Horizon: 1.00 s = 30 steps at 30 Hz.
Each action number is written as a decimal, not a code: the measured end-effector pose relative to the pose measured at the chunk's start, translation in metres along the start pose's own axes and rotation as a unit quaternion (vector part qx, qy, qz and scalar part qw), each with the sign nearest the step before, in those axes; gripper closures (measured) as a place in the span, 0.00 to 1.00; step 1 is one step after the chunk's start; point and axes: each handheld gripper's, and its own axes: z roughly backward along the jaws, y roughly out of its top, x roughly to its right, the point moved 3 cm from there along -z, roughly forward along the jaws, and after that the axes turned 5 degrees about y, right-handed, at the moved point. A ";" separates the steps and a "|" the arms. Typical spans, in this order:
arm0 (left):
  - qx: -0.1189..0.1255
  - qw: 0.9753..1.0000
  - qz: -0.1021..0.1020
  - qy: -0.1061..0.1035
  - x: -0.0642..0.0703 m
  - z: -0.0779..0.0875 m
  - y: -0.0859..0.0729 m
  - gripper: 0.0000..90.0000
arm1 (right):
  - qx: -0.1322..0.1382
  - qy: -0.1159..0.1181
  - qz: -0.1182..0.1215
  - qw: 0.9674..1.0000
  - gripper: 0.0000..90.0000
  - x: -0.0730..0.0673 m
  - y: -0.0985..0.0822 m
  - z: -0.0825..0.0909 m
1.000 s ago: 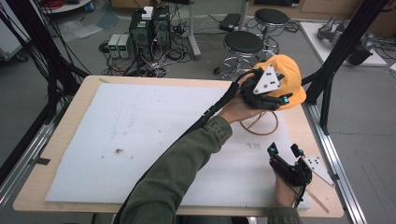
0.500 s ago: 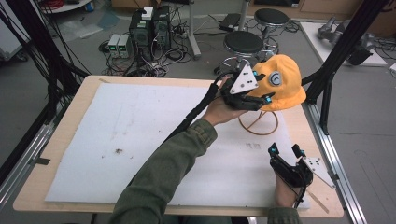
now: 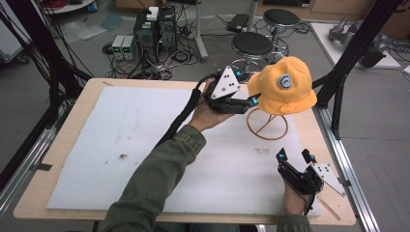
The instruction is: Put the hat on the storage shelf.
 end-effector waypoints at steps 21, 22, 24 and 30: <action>-0.011 0.996 0.043 0.077 -0.043 0.082 -0.047 0.37 | -0.003 0.002 0.004 1.000 0.14 -0.001 0.000 0.000; -0.012 0.996 0.045 0.080 -0.044 0.086 -0.050 0.37 | -0.002 0.001 0.007 1.000 0.14 -0.001 0.000 0.001; -0.013 0.995 0.049 0.090 -0.047 0.095 -0.057 0.37 | -0.002 0.001 0.007 1.000 0.14 -0.001 0.000 0.001; -0.014 0.990 0.067 0.121 -0.060 0.127 -0.076 0.36 | -0.003 -0.002 0.001 1.000 0.14 0.000 0.000 0.002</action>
